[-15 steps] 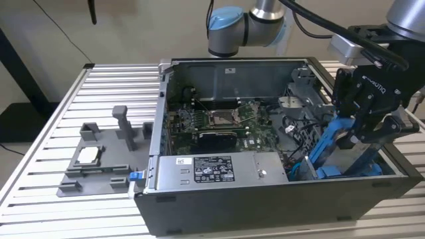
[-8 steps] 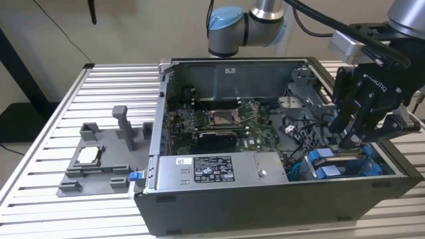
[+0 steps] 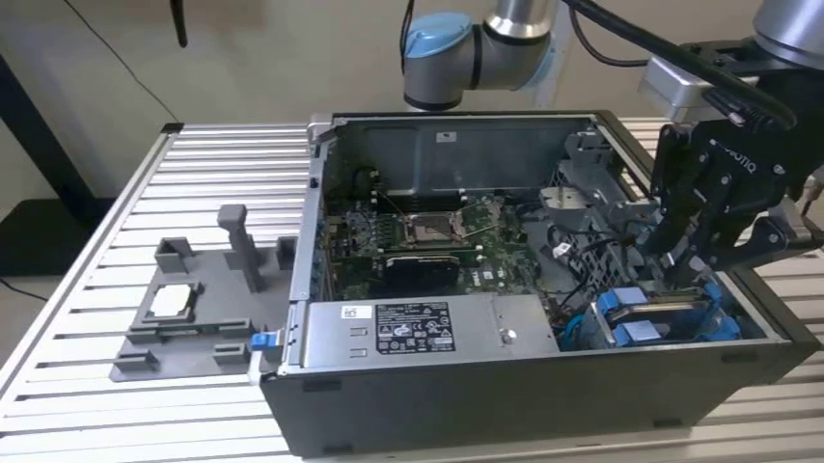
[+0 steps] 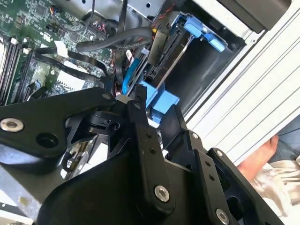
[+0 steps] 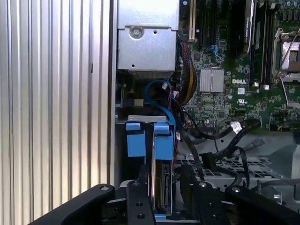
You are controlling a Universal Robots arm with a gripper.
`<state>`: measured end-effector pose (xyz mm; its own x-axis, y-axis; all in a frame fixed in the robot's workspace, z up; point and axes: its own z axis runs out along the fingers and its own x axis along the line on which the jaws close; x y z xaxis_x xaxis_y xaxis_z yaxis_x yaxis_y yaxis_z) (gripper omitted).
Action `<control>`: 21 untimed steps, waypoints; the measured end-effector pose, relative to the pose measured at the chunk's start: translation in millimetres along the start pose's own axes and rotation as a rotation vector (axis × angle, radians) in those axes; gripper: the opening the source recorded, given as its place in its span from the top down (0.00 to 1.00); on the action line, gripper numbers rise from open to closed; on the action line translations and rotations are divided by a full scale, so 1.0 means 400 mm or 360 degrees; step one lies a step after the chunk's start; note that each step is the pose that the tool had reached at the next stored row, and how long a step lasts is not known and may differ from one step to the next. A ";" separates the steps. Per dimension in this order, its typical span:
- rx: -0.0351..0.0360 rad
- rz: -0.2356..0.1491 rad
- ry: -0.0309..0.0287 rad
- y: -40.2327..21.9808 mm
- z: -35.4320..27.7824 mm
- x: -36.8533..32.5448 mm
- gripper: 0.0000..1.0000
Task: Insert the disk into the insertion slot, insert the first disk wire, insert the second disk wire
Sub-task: 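Insert the disk into the insertion slot, then insert the first disk wire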
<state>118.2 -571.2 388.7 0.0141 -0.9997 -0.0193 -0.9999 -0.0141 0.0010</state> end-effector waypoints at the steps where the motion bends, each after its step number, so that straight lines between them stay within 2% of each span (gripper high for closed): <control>1: 0.0010 0.0000 -0.00012 0.000 -0.001 0.000 0.60; 6: 0.0048 -0.0001 -0.00025 0.000 -0.015 -0.002 0.60; 9: 0.0067 -0.0001 -0.00035 0.000 -0.021 -0.007 0.60; 11: 0.0069 -0.0002 -0.00026 0.000 -0.022 -0.013 0.60; 14: 0.0069 -0.0002 -0.00015 -0.002 -0.021 -0.034 0.60; 18: 0.0071 -0.0016 -0.00015 -0.006 -0.021 -0.040 0.60; 21: 0.0082 -0.0033 -0.00021 -0.008 -0.021 -0.040 0.60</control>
<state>121.2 -555.3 397.3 0.0346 -0.9992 -0.0201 -0.9981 -0.0336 -0.0507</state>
